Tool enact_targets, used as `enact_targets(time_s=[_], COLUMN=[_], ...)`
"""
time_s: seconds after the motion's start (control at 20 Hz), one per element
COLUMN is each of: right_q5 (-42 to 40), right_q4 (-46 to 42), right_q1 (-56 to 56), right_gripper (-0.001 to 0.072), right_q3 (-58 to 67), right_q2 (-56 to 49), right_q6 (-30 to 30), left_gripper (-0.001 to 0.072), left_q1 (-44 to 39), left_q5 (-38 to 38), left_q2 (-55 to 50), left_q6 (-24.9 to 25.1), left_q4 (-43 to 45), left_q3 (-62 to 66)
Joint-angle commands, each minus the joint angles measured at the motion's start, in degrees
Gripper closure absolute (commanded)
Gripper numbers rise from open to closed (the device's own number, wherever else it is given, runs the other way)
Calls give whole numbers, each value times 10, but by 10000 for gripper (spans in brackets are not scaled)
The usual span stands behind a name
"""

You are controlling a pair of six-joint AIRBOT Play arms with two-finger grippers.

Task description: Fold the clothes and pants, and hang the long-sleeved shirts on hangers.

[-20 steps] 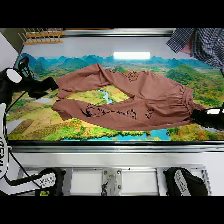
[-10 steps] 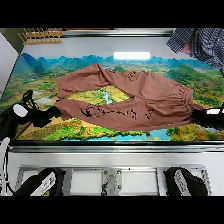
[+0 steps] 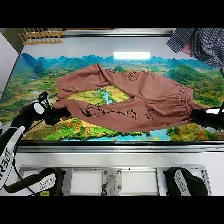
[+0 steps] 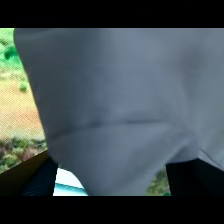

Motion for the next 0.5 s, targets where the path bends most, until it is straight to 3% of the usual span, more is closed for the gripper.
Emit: enact_targets(time_s=[0.0,0.1,0.15,0.25,0.3,0.45], right_q5=[0,0,0,0,0,0], right_q4=[1,1,1,1,1,1], right_q1=[1,1,1,1,1,1], right_gripper=[689,689,689,689,689,689], right_q3=[0,0,0,0,0,0], right_q2=[0,0,0,0,0,0], right_q6=[0,0,0,0,0,0], left_gripper=[21,22,80,571,702,702], left_q1=[-3,-3,-3,-2,2,45], left_q5=[-2,-2,-4,-9,-13,-26], left_q2=[-41,-46,-46,-42,-33,28], left_q6=[-9,-10,-12,-11,-8,-7], left_q4=[5,8,10,30,56,160], left_q3=[30,30,30,30,31,31])
